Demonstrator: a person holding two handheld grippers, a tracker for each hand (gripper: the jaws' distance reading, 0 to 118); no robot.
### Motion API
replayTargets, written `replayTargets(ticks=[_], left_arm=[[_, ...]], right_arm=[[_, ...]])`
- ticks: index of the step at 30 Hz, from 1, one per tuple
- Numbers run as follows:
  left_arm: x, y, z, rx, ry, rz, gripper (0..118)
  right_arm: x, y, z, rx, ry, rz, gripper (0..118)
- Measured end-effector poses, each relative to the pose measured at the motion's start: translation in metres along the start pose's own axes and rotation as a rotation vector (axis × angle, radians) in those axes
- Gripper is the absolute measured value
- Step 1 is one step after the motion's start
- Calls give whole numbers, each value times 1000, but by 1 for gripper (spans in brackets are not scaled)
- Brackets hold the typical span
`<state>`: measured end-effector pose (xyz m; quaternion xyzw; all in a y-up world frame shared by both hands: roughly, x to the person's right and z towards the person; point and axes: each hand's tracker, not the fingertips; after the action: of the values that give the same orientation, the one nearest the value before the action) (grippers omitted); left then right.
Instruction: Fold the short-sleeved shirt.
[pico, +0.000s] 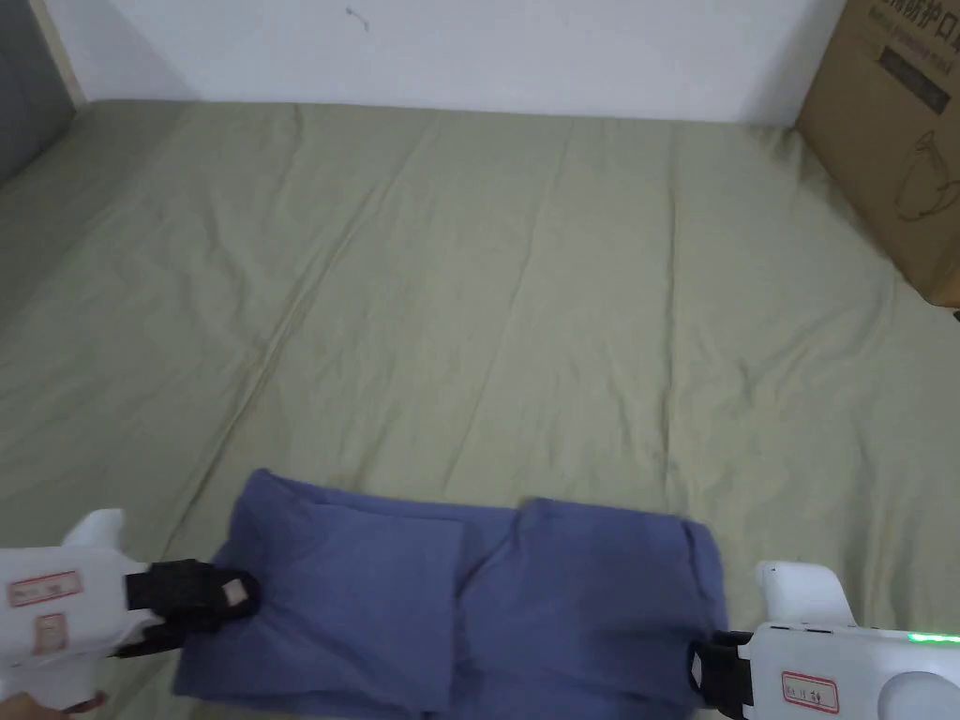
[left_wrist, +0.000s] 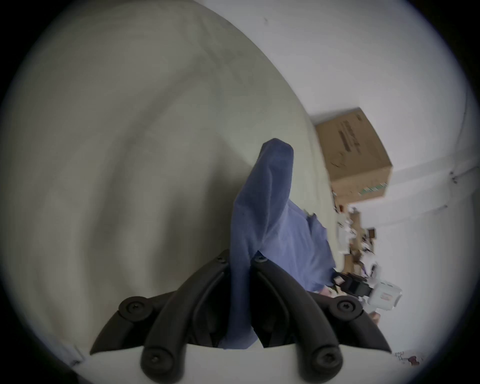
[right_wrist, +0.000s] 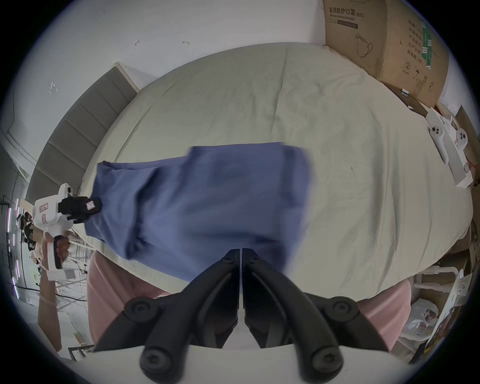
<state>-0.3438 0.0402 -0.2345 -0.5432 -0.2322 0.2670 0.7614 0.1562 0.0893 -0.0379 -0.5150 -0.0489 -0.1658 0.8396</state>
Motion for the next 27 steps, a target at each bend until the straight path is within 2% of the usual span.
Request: replayTargets(ticks=[3,5,8,11,13,16,19,23,25,27], left_arm=[[-20,11,31,48,94,29,9],[-18,12,41,50,80,39,9],[8,10,43,65,92,-5,9],[46,14,42,76,178,-86,10],[75,13,41,86,154,-113,10],[133,1,33,88,38,-185,10],[184,-15,11,70,16,-301,10],[233,-33,-42,-27,-65,-368,10],[251,-43,-71,-71,-49,-362,10],[267,-57,-104,-131,-63,-427,10]], right_arm=[[5,-4,-4,-4,2,-18,2],[8,-7,-7,-12,12,-37,2],[12,-10,-8,-20,12,-51,2],[17,-12,-5,-17,14,-56,2],[23,-12,-1,-10,13,-64,2],[34,-12,3,7,2,-91,2],[48,-12,6,16,-5,-132,2],[67,-15,9,29,-16,-169,2],[75,-18,12,32,-22,-187,2],[82,-21,14,38,-30,-210,2]])
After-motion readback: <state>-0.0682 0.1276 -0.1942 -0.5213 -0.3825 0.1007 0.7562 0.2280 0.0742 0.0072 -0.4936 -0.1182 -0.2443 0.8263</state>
